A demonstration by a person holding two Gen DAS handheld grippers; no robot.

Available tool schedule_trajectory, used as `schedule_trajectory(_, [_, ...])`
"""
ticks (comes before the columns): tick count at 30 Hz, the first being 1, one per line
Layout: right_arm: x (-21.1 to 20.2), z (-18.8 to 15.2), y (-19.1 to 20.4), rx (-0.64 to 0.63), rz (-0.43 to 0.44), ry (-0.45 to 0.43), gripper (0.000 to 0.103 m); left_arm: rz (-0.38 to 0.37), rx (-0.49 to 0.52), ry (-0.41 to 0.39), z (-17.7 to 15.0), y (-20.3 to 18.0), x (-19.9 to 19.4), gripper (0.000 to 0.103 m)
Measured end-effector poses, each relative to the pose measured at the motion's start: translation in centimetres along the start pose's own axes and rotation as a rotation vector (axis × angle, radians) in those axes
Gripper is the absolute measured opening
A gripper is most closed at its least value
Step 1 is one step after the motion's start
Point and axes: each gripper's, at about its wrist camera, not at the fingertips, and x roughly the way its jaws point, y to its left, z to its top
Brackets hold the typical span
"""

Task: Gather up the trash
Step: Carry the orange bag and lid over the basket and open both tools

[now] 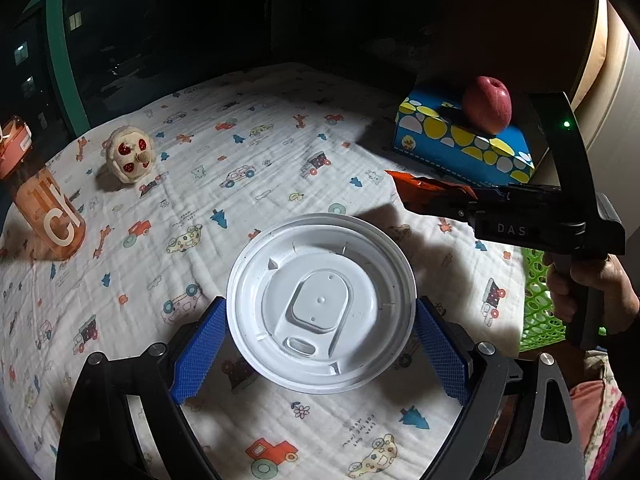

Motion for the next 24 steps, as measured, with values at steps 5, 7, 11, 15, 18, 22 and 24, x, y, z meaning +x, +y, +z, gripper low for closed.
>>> schedule_trajectory(5, [-3.7,-1.4,-0.4,0.029,-0.014,-0.045,0.047,-0.019,0.037,-0.014,0.0,-2.0,-0.8,0.088])
schedule_trajectory(7, [-5.3,-2.2,-0.8,0.039,-0.025,-0.061,0.047,-0.029,0.050,-0.023,0.1,-2.9,-1.2,0.088])
schedule_trajectory(11, [-8.1,-3.7,-1.7,0.058,-0.054,-0.088,0.047,-0.058,0.074,-0.042,0.4,-5.0,-1.8,0.088])
schedule_trajectory(15, [-10.6,-5.4,-3.2,0.092,-0.077,-0.110,0.047,-0.080,0.111,-0.050,0.5,-7.4,-2.1,0.088])
schedule_trajectory(18, [-12.2,-6.8,-4.6,0.110,-0.113,-0.123,0.047,-0.099,0.135,-0.050,0.6,-9.3,-2.1,0.088])
schedule_trajectory(22, [-14.0,-8.5,-6.7,0.151,-0.146,-0.129,0.047,-0.122,0.170,-0.047,0.8,-11.7,-1.8,0.088])
schedule_trajectory(24, [-14.7,-9.3,-7.6,0.168,-0.163,-0.131,0.047,-0.133,0.187,-0.047,0.9,-12.9,-1.7,0.088])
